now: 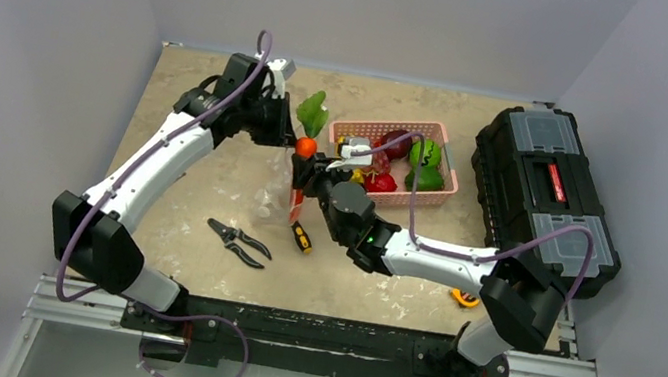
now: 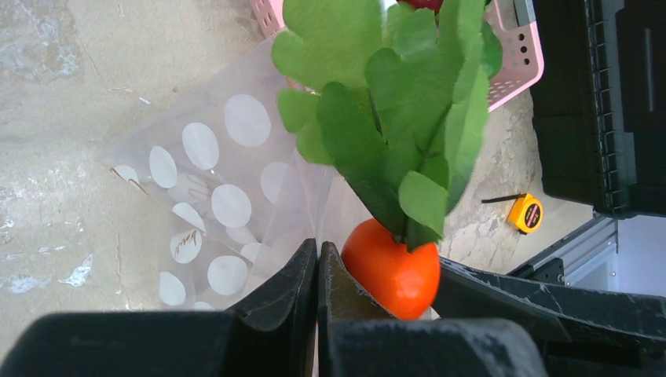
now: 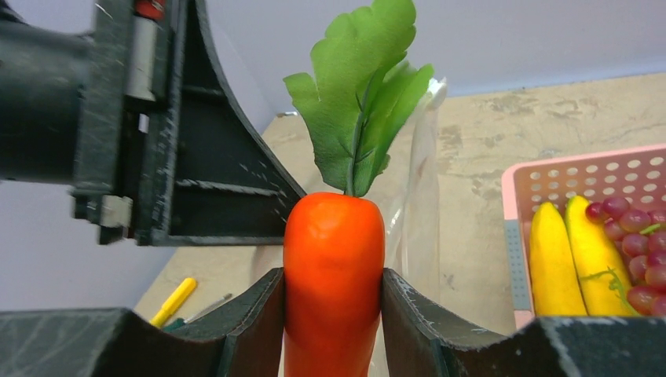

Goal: Place the food in the zip-top bag and seal the zipper
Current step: Place the fake vegetable in the zipper food storage bag.

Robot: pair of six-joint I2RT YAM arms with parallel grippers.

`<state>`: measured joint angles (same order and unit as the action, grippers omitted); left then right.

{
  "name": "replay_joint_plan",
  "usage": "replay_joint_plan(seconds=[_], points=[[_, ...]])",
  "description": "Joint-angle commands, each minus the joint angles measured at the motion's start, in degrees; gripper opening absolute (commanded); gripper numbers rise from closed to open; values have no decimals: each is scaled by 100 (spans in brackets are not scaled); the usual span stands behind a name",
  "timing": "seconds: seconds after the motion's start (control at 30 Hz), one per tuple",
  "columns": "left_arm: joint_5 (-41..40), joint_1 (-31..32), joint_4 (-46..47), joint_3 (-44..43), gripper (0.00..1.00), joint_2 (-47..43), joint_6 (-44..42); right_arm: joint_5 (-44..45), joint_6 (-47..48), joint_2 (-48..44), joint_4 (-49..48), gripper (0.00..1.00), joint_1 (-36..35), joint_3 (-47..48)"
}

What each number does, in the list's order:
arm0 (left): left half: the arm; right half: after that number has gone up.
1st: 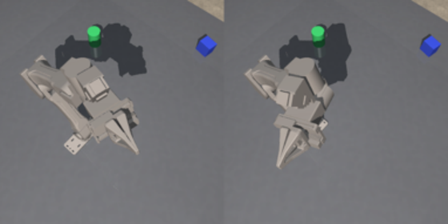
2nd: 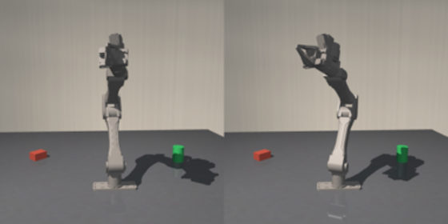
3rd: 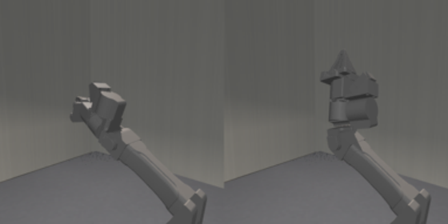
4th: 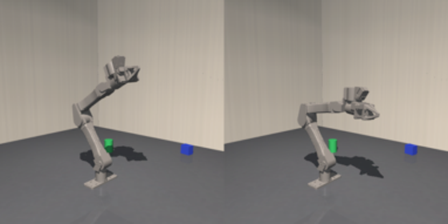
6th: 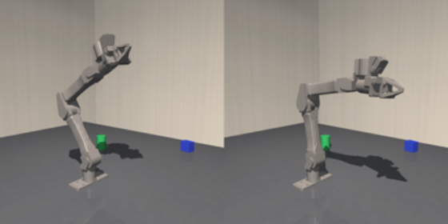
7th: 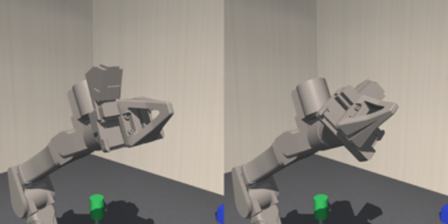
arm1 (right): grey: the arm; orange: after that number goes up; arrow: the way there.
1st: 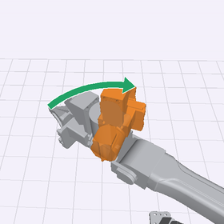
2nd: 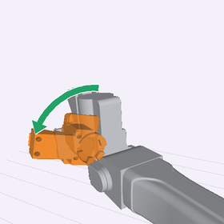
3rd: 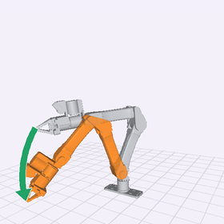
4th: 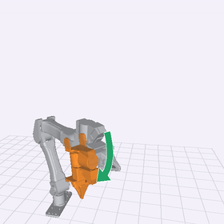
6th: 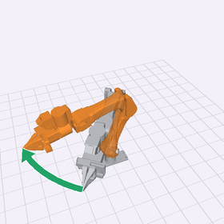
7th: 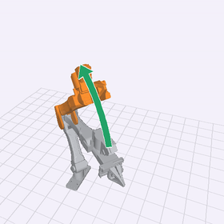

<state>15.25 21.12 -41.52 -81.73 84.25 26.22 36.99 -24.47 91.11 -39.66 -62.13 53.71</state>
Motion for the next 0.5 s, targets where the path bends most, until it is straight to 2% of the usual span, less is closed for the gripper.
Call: replay_joint_plan(seconds=[0.0,0.17,0.37,0.47], points=[[201,-12,504,14,0,-309,90,-132,-226,67,580,0,68,225],[306,-16,557,50,0,-347,53,-564,-391,215,953,0,287,435],[660,-12,651,45,0,-280,33,-1753,-242,543,1616,0,614,1026],[695,-12,650,44,0,-275,33,-2246,-342,691,1995,3,824,1335]])
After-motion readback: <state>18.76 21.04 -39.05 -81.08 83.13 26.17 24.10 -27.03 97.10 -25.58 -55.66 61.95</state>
